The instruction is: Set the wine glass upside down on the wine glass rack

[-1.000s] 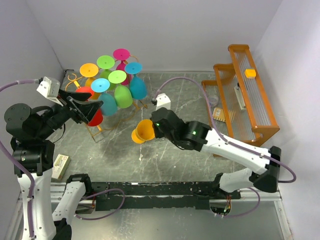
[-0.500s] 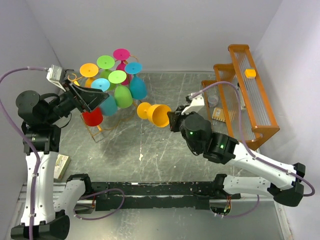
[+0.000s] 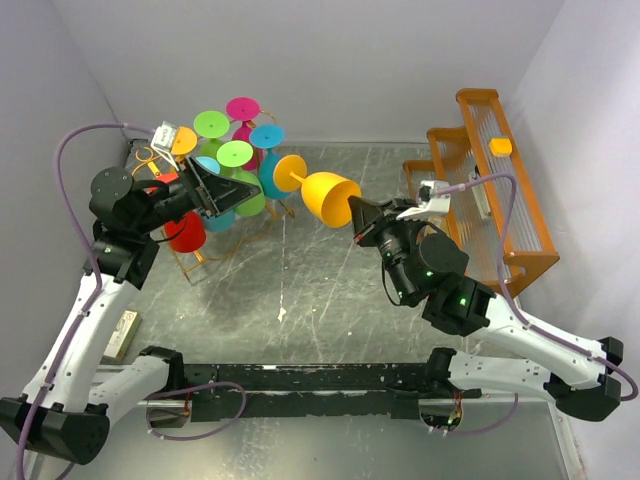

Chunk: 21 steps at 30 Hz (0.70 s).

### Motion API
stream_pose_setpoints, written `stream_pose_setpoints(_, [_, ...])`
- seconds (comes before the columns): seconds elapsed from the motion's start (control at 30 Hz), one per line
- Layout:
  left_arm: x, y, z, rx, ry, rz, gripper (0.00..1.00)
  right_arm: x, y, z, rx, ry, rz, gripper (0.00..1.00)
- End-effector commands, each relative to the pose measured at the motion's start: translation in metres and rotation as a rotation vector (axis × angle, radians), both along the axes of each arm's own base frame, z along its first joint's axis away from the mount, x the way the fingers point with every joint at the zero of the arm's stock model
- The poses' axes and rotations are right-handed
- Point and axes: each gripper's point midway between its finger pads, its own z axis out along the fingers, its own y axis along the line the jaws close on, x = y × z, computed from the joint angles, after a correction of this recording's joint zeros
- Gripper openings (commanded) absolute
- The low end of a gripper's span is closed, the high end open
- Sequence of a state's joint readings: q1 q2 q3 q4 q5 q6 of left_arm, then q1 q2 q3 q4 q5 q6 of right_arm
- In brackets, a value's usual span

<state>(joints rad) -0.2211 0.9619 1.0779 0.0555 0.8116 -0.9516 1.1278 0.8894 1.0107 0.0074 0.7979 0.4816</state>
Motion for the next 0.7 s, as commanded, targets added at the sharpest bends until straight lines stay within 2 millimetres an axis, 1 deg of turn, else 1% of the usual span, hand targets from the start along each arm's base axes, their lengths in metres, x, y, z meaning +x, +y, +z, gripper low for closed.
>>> stream_pose_setpoints(0.0, [0.004,-0.007,0.021,-0.122,0.014,0.064,0.79,-0.002,-0.006,0.037,0.136,-0.084,-0.007,0.00])
stream_pose_setpoints(0.23, [0.002,-0.014,0.032,-0.377,0.167,0.094,0.80,-0.007,0.006,0.062,0.199,-0.151,0.059,0.00])
stream_pose_setpoints(0.3, [0.002,-0.017,0.037,-0.427,0.202,0.107,0.80,-0.009,0.008,0.067,0.225,-0.164,0.077,0.00])
stream_pose_setpoints(0.4, [-0.001,-0.027,0.043,-0.470,0.242,0.116,0.80,-0.012,0.013,0.074,0.260,-0.191,0.108,0.00])
stream_pose_setpoints(0.47, [0.002,-0.029,0.048,-0.492,0.242,0.149,0.80,-0.013,0.018,0.075,0.266,-0.195,0.127,0.00])
stream_pose_setpoints(0.53, [0.005,-0.033,0.048,-0.512,0.265,0.172,0.80,-0.014,0.020,0.079,0.284,-0.202,0.141,0.00])
stream_pose_setpoints(0.57, [0.007,-0.034,0.049,-0.529,0.272,0.180,0.80,-0.014,0.024,0.072,0.270,-0.202,0.150,0.00])
stream_pose_setpoints(0.67, [0.018,-0.034,0.046,-0.567,0.298,0.229,0.73,-0.018,0.032,0.071,0.260,-0.208,0.196,0.00])
